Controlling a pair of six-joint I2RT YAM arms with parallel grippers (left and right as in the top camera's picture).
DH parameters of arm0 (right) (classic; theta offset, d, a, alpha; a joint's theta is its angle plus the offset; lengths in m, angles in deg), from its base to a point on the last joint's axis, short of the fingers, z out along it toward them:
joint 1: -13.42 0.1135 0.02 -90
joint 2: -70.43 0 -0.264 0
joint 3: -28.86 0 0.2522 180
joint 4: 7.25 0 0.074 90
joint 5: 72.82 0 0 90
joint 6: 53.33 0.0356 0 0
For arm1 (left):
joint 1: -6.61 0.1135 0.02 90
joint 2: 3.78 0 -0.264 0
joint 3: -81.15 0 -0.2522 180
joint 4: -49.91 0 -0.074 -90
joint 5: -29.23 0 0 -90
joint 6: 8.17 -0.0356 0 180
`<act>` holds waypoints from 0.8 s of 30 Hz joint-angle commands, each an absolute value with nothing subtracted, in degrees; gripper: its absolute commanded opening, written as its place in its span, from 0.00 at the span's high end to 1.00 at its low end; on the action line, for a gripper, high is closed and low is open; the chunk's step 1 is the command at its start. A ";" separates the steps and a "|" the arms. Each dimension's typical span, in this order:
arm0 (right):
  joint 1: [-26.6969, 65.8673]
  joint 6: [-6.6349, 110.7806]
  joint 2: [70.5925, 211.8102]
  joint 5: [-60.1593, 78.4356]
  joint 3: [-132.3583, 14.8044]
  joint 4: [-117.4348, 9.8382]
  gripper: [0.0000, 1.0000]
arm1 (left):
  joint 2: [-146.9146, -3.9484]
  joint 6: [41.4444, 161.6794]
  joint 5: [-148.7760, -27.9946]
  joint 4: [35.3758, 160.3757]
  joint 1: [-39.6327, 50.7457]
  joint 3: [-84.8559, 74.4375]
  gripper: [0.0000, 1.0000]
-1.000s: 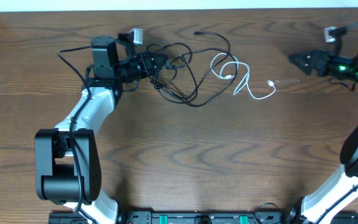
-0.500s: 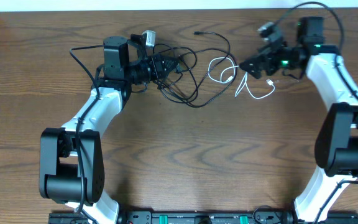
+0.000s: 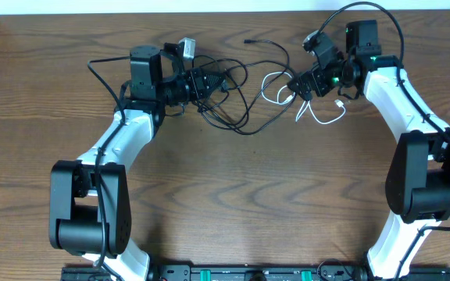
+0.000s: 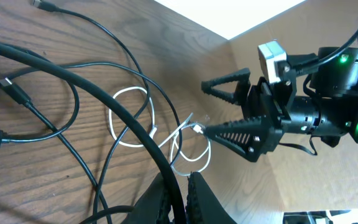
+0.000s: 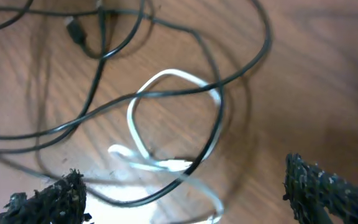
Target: Untangle cables
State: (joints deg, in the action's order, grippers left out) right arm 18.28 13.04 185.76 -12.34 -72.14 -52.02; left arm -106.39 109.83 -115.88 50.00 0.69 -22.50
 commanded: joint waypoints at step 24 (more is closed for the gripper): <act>18.77 0.60 190.67 -18.59 -72.08 -54.53 0.02 | -104.84 108.41 -115.33 49.93 0.41 -21.84 0.89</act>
